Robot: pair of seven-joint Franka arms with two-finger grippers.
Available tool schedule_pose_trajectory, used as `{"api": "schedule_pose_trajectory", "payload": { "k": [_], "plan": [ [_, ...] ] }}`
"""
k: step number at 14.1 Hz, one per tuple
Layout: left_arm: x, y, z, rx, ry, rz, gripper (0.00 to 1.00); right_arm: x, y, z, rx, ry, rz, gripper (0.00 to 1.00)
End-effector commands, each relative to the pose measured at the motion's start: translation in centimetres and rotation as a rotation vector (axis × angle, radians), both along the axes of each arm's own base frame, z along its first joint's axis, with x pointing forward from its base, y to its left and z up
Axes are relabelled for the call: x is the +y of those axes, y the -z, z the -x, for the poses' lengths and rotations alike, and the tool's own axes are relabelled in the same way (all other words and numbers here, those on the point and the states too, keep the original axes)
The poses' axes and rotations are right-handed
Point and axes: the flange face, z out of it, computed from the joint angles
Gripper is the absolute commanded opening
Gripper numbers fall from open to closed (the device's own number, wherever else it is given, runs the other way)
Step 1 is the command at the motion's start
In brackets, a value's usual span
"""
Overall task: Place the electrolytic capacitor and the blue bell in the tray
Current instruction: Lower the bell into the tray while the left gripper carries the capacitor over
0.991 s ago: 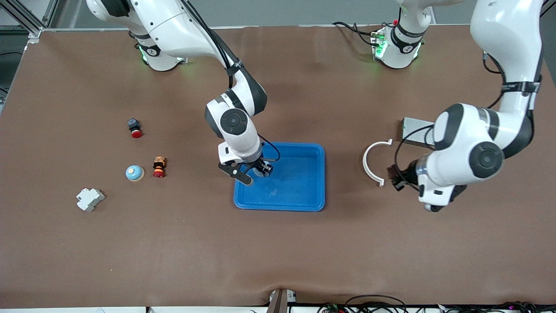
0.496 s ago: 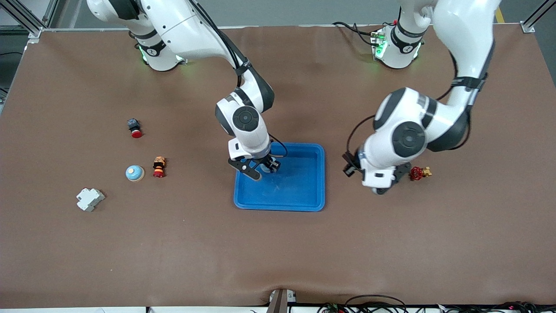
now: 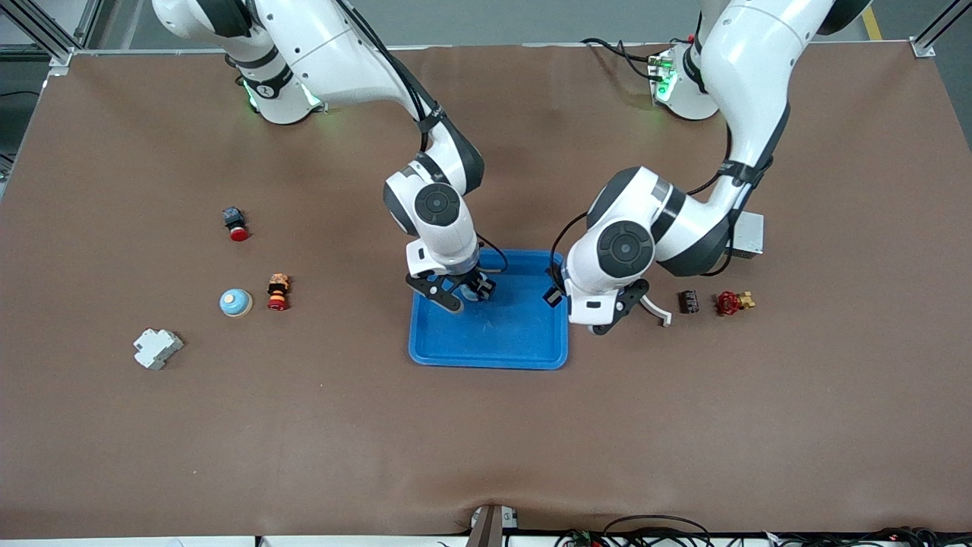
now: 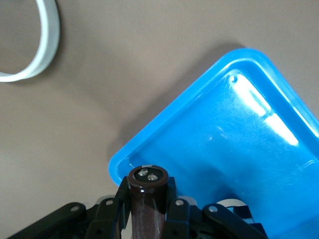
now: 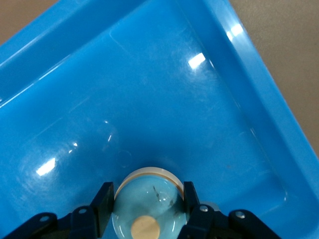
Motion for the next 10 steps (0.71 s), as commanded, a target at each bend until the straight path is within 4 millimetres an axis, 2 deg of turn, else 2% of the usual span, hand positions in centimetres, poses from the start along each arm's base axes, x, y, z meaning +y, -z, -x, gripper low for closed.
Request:
{"api": "schedule_pose_trajectory", "payload": {
  "k": [1, 2, 6, 7, 8, 10],
  "plan": [
    [-0.7, 1.7, -0.6, -0.025, 0.002, -0.02, 0.0, 0.2, 0.4, -0.3, -0.018, 0.004, 0.016, 0.0],
    [-1.3, 2.5, -0.2, -0.025, 0.008, -0.037, 0.0, 0.1, 0.5, -0.4, -0.02, 0.006, 0.018, 0.0],
    [-1.2, 5.3, -0.2, -0.021, -0.012, -0.066, 0.0, -0.5, 0.5, -0.9, -0.033, -0.005, 0.039, 0.0],
    [-1.2, 5.7, -0.2, -0.022, -0.013, -0.063, 0.0, -0.6, 0.4, -1.0, -0.033, 0.006, 0.038, 0.32],
    [-1.2, 6.1, -0.3, -0.022, -0.013, -0.061, 0.0, -0.5, 0.5, -0.8, -0.032, 0.031, 0.039, 0.99],
    [-1.3, 7.3, -0.1, -0.016, -0.005, -0.072, 0.0, -0.1, 0.2, -0.7, -0.041, 0.036, 0.039, 1.0]
  ]
}}
